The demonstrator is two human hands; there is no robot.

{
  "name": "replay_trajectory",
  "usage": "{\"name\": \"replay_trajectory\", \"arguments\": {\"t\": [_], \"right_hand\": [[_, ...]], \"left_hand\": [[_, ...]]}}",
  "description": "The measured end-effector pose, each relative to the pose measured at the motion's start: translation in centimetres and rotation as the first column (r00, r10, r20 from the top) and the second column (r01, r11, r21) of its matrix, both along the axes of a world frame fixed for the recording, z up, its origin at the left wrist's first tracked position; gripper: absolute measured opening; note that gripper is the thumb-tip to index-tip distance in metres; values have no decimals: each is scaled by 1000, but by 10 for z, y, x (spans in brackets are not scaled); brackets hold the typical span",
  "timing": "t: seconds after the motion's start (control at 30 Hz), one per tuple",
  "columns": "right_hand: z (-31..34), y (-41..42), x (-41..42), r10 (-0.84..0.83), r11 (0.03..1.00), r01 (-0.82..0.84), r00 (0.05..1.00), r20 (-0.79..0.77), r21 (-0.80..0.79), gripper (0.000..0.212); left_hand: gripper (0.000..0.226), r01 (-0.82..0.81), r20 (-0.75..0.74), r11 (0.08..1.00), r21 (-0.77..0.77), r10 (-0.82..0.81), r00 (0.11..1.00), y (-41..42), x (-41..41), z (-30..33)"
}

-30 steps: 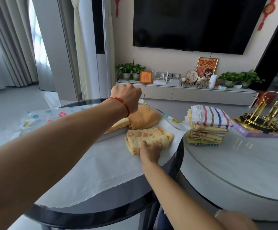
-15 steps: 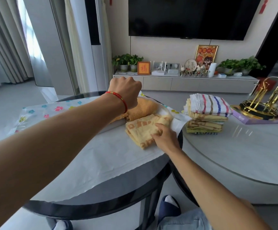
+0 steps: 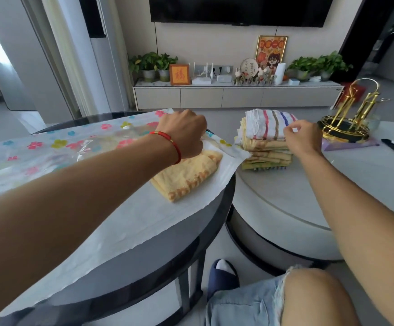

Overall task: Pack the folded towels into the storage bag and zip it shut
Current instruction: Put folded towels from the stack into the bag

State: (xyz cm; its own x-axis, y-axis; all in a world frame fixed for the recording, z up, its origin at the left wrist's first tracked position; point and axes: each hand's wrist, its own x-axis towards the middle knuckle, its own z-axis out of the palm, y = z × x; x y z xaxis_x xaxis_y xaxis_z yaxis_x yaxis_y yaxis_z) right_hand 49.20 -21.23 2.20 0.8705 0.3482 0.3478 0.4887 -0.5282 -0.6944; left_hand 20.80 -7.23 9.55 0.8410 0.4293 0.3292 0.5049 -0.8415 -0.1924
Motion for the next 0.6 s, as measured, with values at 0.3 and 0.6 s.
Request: {"name": "replay_trajectory", "arguments": {"t": [0.3, 0.6], "right_hand": [[-14, 38, 96, -239, 964, 263, 921, -308, 36, 64], [23, 36, 89, 392, 799, 147, 610, -689, 584, 47]], "left_hand": [[31, 69, 15, 996, 62, -70, 997, -2, 30, -28], [48, 57, -1, 996, 66, -57, 998, -5, 27, -21]]}}
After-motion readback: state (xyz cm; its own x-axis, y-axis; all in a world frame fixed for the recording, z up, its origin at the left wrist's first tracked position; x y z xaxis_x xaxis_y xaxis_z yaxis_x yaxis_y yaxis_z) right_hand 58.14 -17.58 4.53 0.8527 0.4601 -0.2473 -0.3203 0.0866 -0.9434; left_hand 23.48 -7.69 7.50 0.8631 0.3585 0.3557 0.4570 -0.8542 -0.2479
